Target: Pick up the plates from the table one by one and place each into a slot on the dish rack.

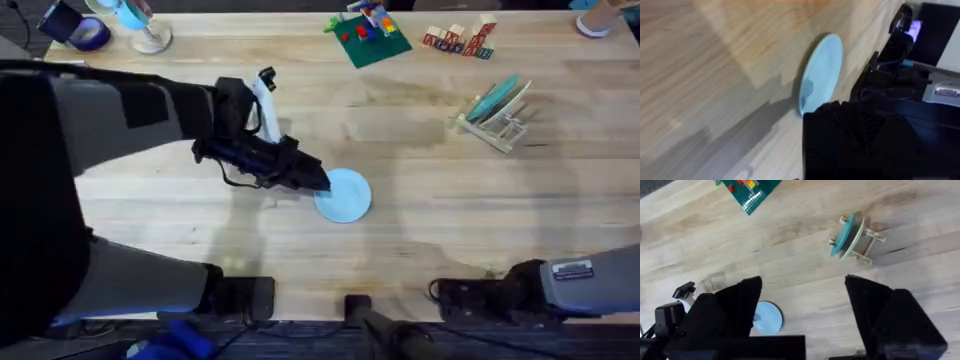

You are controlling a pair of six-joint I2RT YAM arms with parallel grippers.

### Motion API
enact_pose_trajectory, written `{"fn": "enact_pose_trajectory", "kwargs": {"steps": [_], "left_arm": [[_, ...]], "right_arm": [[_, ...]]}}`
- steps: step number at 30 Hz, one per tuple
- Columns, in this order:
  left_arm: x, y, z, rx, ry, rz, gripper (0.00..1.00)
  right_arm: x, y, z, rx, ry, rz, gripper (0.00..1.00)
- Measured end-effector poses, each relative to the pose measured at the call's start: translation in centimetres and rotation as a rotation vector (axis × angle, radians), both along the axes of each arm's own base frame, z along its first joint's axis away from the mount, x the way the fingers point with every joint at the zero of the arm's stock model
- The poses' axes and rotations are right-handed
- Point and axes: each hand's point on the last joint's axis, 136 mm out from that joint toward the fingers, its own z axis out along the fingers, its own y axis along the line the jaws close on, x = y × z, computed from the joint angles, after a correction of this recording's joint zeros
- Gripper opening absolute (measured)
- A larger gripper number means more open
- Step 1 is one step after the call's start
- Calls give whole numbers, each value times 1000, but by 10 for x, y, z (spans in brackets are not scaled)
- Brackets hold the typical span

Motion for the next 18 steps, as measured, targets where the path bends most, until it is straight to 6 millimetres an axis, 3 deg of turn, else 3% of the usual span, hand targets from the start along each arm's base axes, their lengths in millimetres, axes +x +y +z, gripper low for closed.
{"fn": "enact_pose_trajectory", "kwargs": {"steps": [18], "left_arm": [[2, 8, -1, 10, 22, 33, 40]], "right_arm": [[0, 0, 0, 0, 0, 0, 996]]}}
